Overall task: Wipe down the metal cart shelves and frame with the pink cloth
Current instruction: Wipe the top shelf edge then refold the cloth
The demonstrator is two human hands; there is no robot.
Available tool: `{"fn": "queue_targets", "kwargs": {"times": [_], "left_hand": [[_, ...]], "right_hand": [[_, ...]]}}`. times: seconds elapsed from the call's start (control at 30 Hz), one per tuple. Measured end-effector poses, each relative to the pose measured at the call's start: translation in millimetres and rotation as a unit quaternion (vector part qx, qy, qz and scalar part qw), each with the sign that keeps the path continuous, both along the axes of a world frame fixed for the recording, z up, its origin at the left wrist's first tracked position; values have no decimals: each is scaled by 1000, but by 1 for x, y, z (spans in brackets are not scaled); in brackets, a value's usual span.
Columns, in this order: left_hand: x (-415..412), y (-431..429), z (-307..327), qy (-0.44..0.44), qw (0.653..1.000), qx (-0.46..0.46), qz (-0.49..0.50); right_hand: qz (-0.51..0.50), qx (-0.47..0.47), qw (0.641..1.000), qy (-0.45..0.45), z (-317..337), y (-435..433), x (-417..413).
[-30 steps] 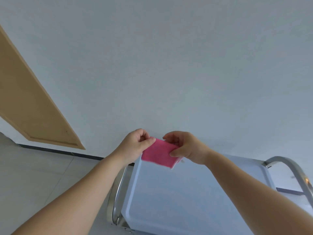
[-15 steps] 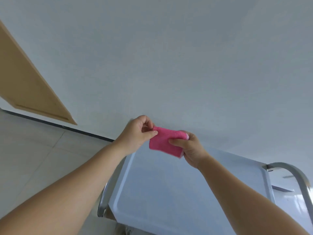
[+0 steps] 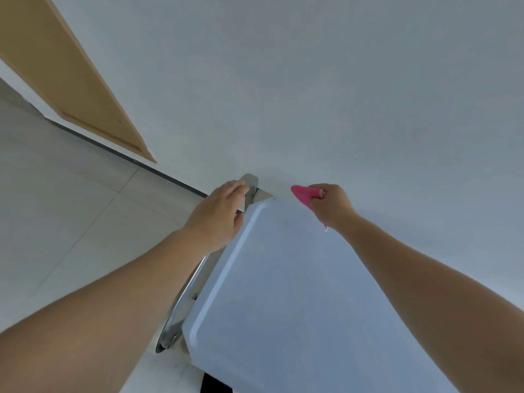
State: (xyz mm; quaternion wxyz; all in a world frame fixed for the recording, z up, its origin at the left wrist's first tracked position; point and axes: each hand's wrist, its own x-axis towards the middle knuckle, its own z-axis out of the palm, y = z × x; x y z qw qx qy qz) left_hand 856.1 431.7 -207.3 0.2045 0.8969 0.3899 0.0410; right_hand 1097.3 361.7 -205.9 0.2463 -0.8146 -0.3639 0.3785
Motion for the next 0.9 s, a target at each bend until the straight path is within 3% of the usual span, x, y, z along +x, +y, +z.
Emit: {"fn": "queue_targets", "kwargs": {"times": [0.23, 0.53, 0.9], "left_hand": [[0, -4, -13, -4, 998, 68, -17], [0, 1, -15, 19, 996, 80, -24], [1, 2, -14, 28, 996, 87, -16]], "right_hand": [[98, -58, 990, -88, -51, 69, -10], [178, -112, 978, -1, -93, 101, -41], [202, -103, 973, -47, -99, 68, -19]]}}
